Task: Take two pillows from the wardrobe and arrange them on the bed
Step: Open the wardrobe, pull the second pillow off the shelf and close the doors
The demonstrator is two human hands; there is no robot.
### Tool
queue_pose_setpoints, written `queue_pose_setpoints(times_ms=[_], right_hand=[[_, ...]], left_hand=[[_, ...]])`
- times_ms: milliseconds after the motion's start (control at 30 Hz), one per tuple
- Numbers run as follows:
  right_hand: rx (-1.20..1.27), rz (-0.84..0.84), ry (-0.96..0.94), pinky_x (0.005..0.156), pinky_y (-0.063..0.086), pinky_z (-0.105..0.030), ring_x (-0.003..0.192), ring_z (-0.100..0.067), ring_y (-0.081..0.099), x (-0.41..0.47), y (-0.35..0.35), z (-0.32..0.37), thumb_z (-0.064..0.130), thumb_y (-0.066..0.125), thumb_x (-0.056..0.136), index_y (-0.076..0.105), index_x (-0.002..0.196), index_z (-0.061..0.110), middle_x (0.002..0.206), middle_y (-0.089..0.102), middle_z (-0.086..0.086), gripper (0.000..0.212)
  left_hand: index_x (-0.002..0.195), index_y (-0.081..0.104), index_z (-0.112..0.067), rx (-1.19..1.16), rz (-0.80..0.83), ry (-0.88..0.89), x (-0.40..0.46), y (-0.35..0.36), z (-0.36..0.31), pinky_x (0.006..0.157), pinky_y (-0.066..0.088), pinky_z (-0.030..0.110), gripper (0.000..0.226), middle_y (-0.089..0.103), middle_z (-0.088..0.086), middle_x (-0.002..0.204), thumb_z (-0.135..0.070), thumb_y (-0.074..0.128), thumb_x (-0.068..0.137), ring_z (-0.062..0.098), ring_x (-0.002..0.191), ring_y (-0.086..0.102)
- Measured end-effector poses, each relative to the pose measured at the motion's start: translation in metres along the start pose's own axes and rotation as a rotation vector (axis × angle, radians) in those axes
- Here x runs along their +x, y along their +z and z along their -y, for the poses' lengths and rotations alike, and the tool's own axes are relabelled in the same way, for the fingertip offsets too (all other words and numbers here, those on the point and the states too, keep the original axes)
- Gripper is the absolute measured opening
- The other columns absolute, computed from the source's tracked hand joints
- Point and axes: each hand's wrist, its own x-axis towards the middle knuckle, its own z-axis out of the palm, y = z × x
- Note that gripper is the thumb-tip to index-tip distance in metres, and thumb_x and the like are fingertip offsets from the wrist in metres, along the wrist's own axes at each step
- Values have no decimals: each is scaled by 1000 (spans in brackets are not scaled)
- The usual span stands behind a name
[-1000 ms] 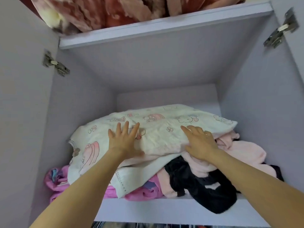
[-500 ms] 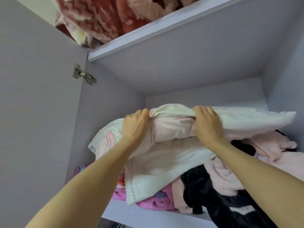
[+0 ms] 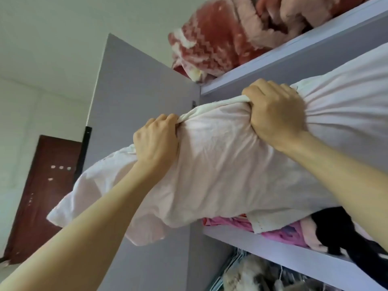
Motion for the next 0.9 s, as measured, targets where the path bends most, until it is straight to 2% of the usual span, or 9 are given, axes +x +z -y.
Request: queue_pose_setpoints(times_ms=[67,233,367,500,700,767,833,900], right_hand=[[67,-1,-35,49,39,-35,56,-32,57,5,-10,31,0,48,76,62,73,6,64,61,-13,16],[278,104,0,50,37,-33,55,-33,58,0,-31,111,-5,53,72,62,74,6,61,61,-14,14],[441,222,-45,52,40,-36,54,-34,55,-17,-50,183,-6,52,68,59,70,6,59,58,-14,14],[626,292,-69,47,36,-30,47,-31,53,-46,-82,268,-7,54,65,58,65,7,53,55,-12,14],[1008,480,71,48,32,-26,52,-32,60,-101,-139,392,-4,59,71,63,75,7,59,62,-11,13],[1142,559,128,47,39,-29,56,-32,62,-117,-160,432,0,59,75,63,78,9,63,65,-11,10],[1276,652,152,48,44,-34,58,-33,63,-129,-184,473,3,55,78,63,80,10,67,67,-11,11],[1403,735,133,50,42,-34,63,-34,64,-134,-206,516,7,55,80,63,83,12,72,68,-10,10]], left_hand=[[84,58,-17,30,9,-64,-13,-29,23,57,24,31,19,65,6,86,-15,39,88,26,68,41],[88,64,-21,196,218,-112,-50,-104,83,61,29,34,23,68,14,87,-23,41,90,39,75,55],[77,57,-23,252,361,-211,-111,-161,123,60,29,33,20,68,13,84,-24,42,90,33,65,44],[84,60,-26,373,483,-303,-175,-228,165,61,29,33,19,69,11,88,-25,42,91,38,76,54],[89,63,-25,651,633,-358,-235,-337,209,62,30,32,22,69,11,91,-32,42,92,38,84,61],[93,64,-29,764,690,-379,-252,-369,220,63,30,32,22,69,9,94,-31,43,91,36,86,61],[93,65,-29,894,775,-466,-267,-403,232,64,30,31,21,69,7,97,-30,44,89,34,88,61],[86,64,-25,1035,869,-583,-282,-435,248,63,29,30,17,69,7,97,-27,46,86,33,90,61]])
